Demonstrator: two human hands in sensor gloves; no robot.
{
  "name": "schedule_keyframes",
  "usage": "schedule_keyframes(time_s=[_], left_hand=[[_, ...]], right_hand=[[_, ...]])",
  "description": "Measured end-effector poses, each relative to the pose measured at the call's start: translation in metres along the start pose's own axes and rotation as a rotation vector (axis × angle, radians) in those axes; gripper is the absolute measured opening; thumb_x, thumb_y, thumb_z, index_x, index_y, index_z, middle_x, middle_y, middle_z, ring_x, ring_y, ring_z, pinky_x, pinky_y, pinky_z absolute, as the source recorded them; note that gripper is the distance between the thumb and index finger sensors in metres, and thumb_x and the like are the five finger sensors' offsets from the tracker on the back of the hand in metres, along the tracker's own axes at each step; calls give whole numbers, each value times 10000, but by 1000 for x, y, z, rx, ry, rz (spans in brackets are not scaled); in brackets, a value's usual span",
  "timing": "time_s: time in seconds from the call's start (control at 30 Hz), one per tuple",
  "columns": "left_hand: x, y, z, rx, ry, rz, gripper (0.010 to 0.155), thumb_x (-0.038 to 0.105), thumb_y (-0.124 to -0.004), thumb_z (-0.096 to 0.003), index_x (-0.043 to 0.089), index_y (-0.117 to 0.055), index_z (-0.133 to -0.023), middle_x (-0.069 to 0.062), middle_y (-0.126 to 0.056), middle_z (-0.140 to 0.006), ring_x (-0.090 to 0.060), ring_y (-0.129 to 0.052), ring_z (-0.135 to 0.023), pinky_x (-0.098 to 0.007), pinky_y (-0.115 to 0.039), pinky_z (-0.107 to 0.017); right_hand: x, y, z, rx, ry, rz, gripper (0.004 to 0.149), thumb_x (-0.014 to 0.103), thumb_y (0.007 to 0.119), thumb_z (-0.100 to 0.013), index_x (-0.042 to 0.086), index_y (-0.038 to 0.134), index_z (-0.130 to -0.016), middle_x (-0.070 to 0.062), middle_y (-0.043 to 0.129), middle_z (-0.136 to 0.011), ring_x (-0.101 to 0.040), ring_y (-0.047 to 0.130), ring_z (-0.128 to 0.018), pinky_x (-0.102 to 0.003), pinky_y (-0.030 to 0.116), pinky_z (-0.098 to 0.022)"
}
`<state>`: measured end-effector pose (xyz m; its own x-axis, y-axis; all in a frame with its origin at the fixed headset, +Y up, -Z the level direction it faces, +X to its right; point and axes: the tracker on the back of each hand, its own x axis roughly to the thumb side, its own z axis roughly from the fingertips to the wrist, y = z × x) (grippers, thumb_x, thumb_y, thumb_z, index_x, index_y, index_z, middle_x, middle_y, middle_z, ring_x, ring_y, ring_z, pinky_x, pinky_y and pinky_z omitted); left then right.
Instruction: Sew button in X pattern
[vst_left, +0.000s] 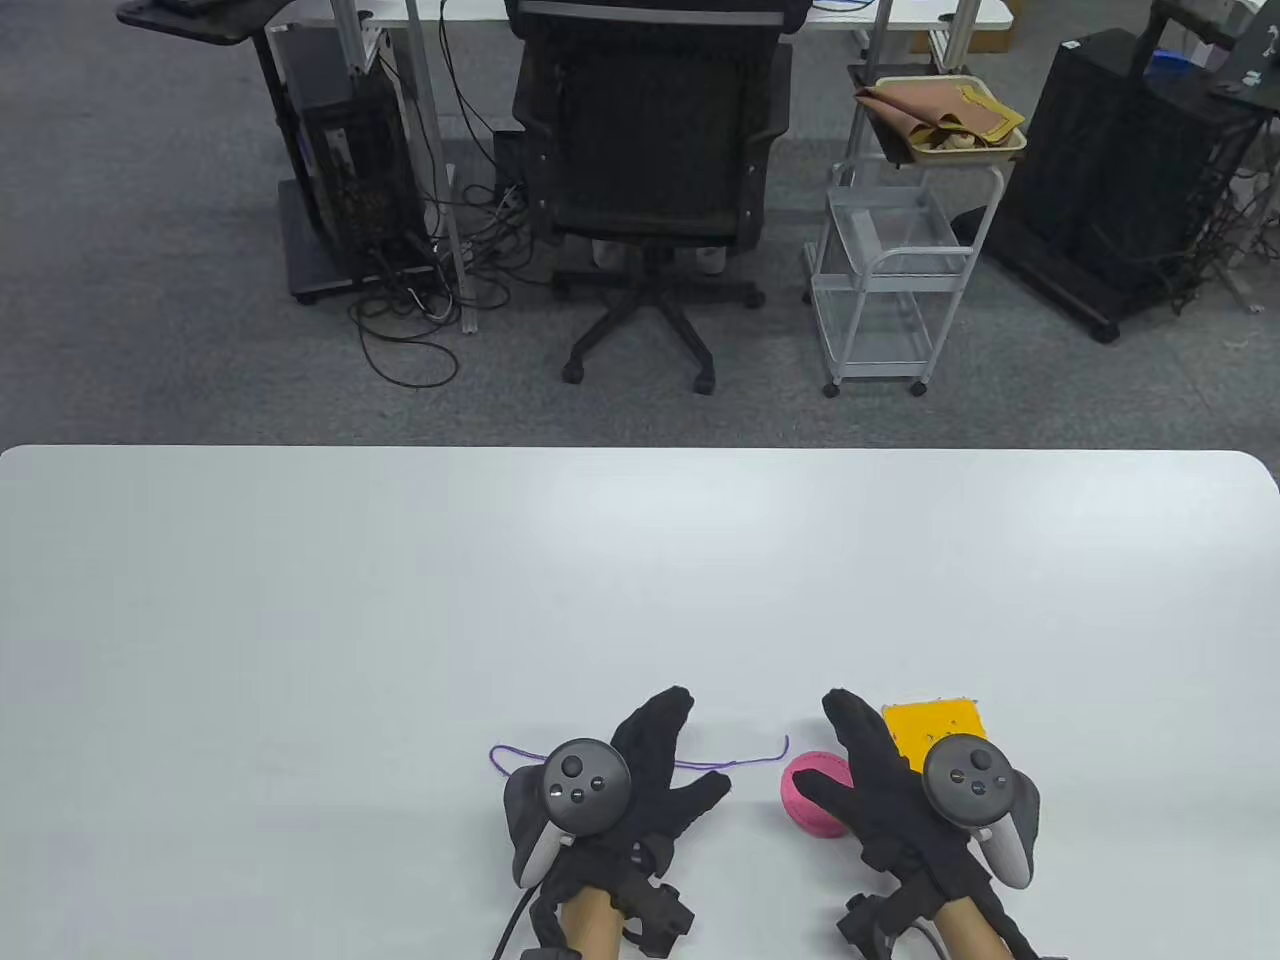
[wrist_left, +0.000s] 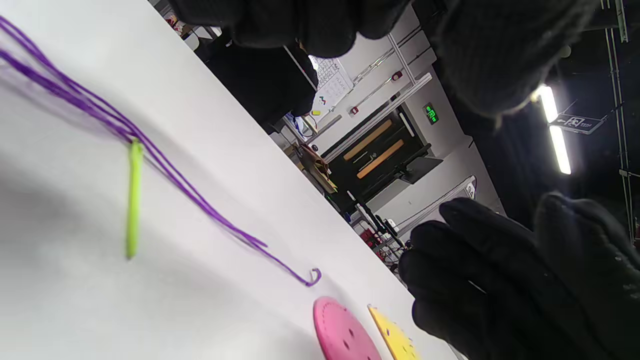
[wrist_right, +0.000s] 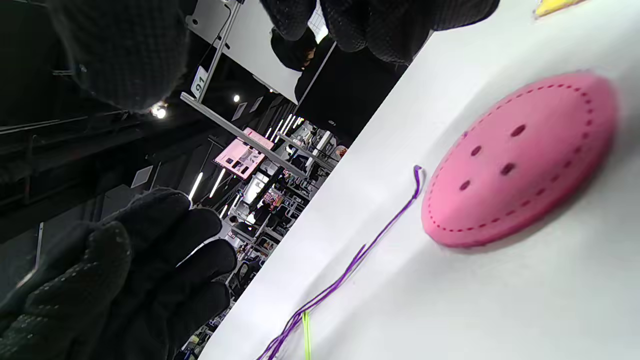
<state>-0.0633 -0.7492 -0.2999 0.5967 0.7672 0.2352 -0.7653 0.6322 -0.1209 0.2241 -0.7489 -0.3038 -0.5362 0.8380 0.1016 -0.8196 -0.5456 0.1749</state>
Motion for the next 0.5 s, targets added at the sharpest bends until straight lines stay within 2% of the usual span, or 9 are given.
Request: schedule_keyframes(time_s=[0.37, 0.5], left_hand=[[0, -1, 0, 4, 5, 9, 822, 523, -835, -444, 246, -442, -1111, -35, -550, -1158, -368, -588, -1065, -529, -549, -751], [1, 0, -1, 3, 13, 18, 819, 523, -834, -443, 248, -447, -1110, -32, -563, -1153, -345, -644, -1047, -498, -608, -741]], right_hand=[[-2, 0, 0, 3, 0, -1, 891, 583, 738, -439, 188, 301, -1107, -145, 281, -1205, -431, 417, -1100, -583, 362, -820], [-1, 0, 0, -4, 4, 31, 895, 589, 739, -434, 185, 309, -1107, -151, 302, -1200, -425, 433, -1093, -577, 354, -822]])
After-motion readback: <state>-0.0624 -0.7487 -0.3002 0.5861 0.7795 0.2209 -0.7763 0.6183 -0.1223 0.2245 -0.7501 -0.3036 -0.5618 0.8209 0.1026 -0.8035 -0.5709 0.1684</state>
